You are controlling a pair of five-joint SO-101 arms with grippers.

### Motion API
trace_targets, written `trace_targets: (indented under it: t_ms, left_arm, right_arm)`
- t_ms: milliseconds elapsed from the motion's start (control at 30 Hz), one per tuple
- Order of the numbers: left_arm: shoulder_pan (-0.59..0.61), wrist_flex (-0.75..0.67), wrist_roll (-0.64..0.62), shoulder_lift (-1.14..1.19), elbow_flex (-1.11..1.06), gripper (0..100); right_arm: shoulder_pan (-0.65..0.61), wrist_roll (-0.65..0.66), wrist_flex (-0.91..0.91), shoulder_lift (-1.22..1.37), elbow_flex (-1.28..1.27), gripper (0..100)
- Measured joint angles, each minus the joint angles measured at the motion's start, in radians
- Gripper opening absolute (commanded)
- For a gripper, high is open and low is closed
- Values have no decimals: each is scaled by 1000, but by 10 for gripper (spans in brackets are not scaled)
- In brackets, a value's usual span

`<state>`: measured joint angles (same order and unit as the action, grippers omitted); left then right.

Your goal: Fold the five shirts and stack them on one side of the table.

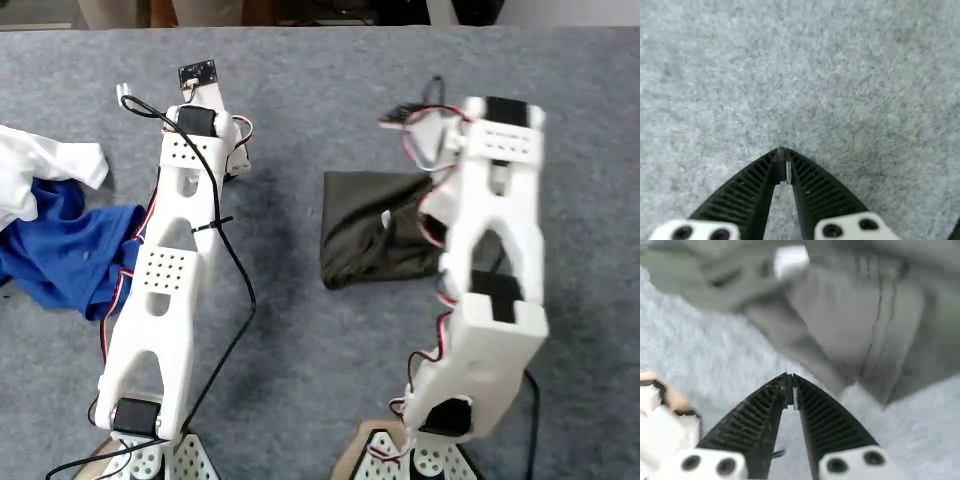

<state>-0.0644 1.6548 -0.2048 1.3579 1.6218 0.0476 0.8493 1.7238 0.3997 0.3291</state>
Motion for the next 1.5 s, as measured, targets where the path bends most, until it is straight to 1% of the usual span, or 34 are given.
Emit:
trace_targets:
  t_ms: [100,200,367,533,633,733,900,1067,1500]
  left_arm:
    - [0,0,0,0,0,19]
    - [0,0,0,0,0,19]
    - [0,0,0,0,0,19]
    - [0,0,0,0,0,19]
    - [0,0,0,0,0,19]
    - [0,0,0,0,0,19]
    - [0,0,0,0,0,19]
    - [0,0,0,0,0,19]
    - [0,0,0,0,0,19]
  right_arm:
    - [-83,-23,-25,54,89,5]
    - [-110,-29,-28,161,201,5]
    - [-112,-41,-26,356,399,5]
    - [-98,-41,21,517,552,5]
    - [-63,-41,41,563,609,5]
    - [-34,-41,43,566,614,5]
    - [-17,-35,43,557,526,5]
    - [8,-35,43,459,373,5]
    - [164,20,43,204,-6,5]
